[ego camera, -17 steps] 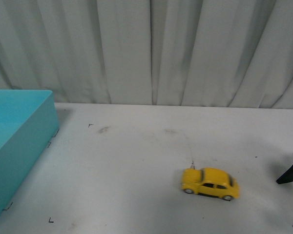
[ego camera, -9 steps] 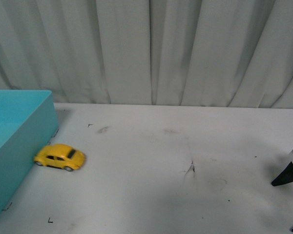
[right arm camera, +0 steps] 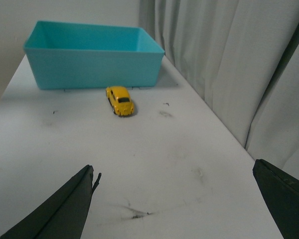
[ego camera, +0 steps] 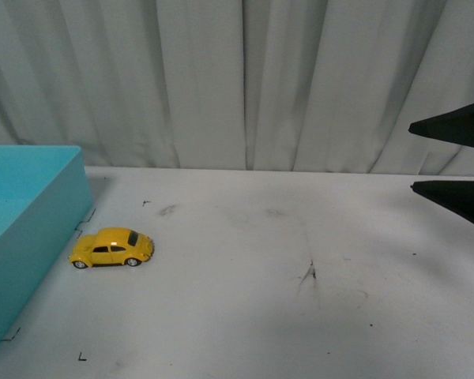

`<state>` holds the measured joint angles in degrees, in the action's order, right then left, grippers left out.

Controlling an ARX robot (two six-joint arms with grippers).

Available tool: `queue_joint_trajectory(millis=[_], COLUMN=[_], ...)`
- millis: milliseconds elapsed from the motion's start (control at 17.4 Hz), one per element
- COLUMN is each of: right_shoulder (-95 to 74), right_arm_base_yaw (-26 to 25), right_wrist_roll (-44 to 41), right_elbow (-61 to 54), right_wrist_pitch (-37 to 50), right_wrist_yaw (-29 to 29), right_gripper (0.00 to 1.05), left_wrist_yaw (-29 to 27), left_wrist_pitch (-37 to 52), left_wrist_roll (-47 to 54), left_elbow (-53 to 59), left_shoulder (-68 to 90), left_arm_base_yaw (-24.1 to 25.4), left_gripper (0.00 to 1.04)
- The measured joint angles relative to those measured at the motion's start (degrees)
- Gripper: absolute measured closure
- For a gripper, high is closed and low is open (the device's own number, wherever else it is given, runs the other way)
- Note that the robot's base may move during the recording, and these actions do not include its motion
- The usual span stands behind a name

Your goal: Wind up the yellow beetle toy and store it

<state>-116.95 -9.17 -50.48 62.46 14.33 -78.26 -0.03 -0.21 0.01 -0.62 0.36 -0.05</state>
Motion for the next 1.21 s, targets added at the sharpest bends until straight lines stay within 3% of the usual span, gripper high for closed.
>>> queue_joint_trajectory(millis=[115,173,230,345,460,518,576,633,806,1209], right_shoulder=[0.00,0.00,0.02,4.35,13.73,17.35,19.63,21.97,27.47,45.29], right_arm_base_yaw=[0.28,0.26,0.28,3.56,6.34,6.12,6.10,6.12,8.31,9.46], right_wrist_roll=[25.99,35.39,40.44,46.29,48.37,48.89,49.22,49.46,49.57,49.64], right_elbow=[-3.23,-3.23,-3.23,-11.89,-23.23,-27.15,-30.51,-35.12,-41.55,-53.68], right_wrist_pitch=[26.73,34.56,36.89,46.01,51.41,52.48,52.96,52.96,52.94,47.80], right_wrist_yaw=[-0.04,0.00,0.04,28.00,58.01,67.47,72.67,75.30,78.03,78.25], right_gripper=[0.07,0.07,0.07,0.22,0.45,0.56,0.66,0.78,1.02,1.03], left_wrist_yaw=[0.00,0.00,0.00,0.02,0.00,-0.02,-0.02,0.04,0.00,0.00], left_wrist_pitch=[0.00,0.00,0.00,0.00,-0.02,0.00,0.00,0.00,0.00,0.00], left_wrist_roll=[0.00,0.00,0.00,0.00,0.00,0.00,0.00,0.02,0.00,0.00], left_elbow=[0.00,0.00,0.00,0.00,0.00,0.00,0.00,0.00,0.00,0.00], left_shoulder=[0.00,0.00,0.00,0.00,0.00,0.00,0.00,0.00,0.00,0.00], left_arm_base_yaw=[0.00,0.00,0.00,0.00,0.00,0.00,0.00,0.00,0.00,0.00], left_gripper=[0.07,0.07,0.07,0.07,0.07,0.07,0.07,0.07,0.07,0.07])
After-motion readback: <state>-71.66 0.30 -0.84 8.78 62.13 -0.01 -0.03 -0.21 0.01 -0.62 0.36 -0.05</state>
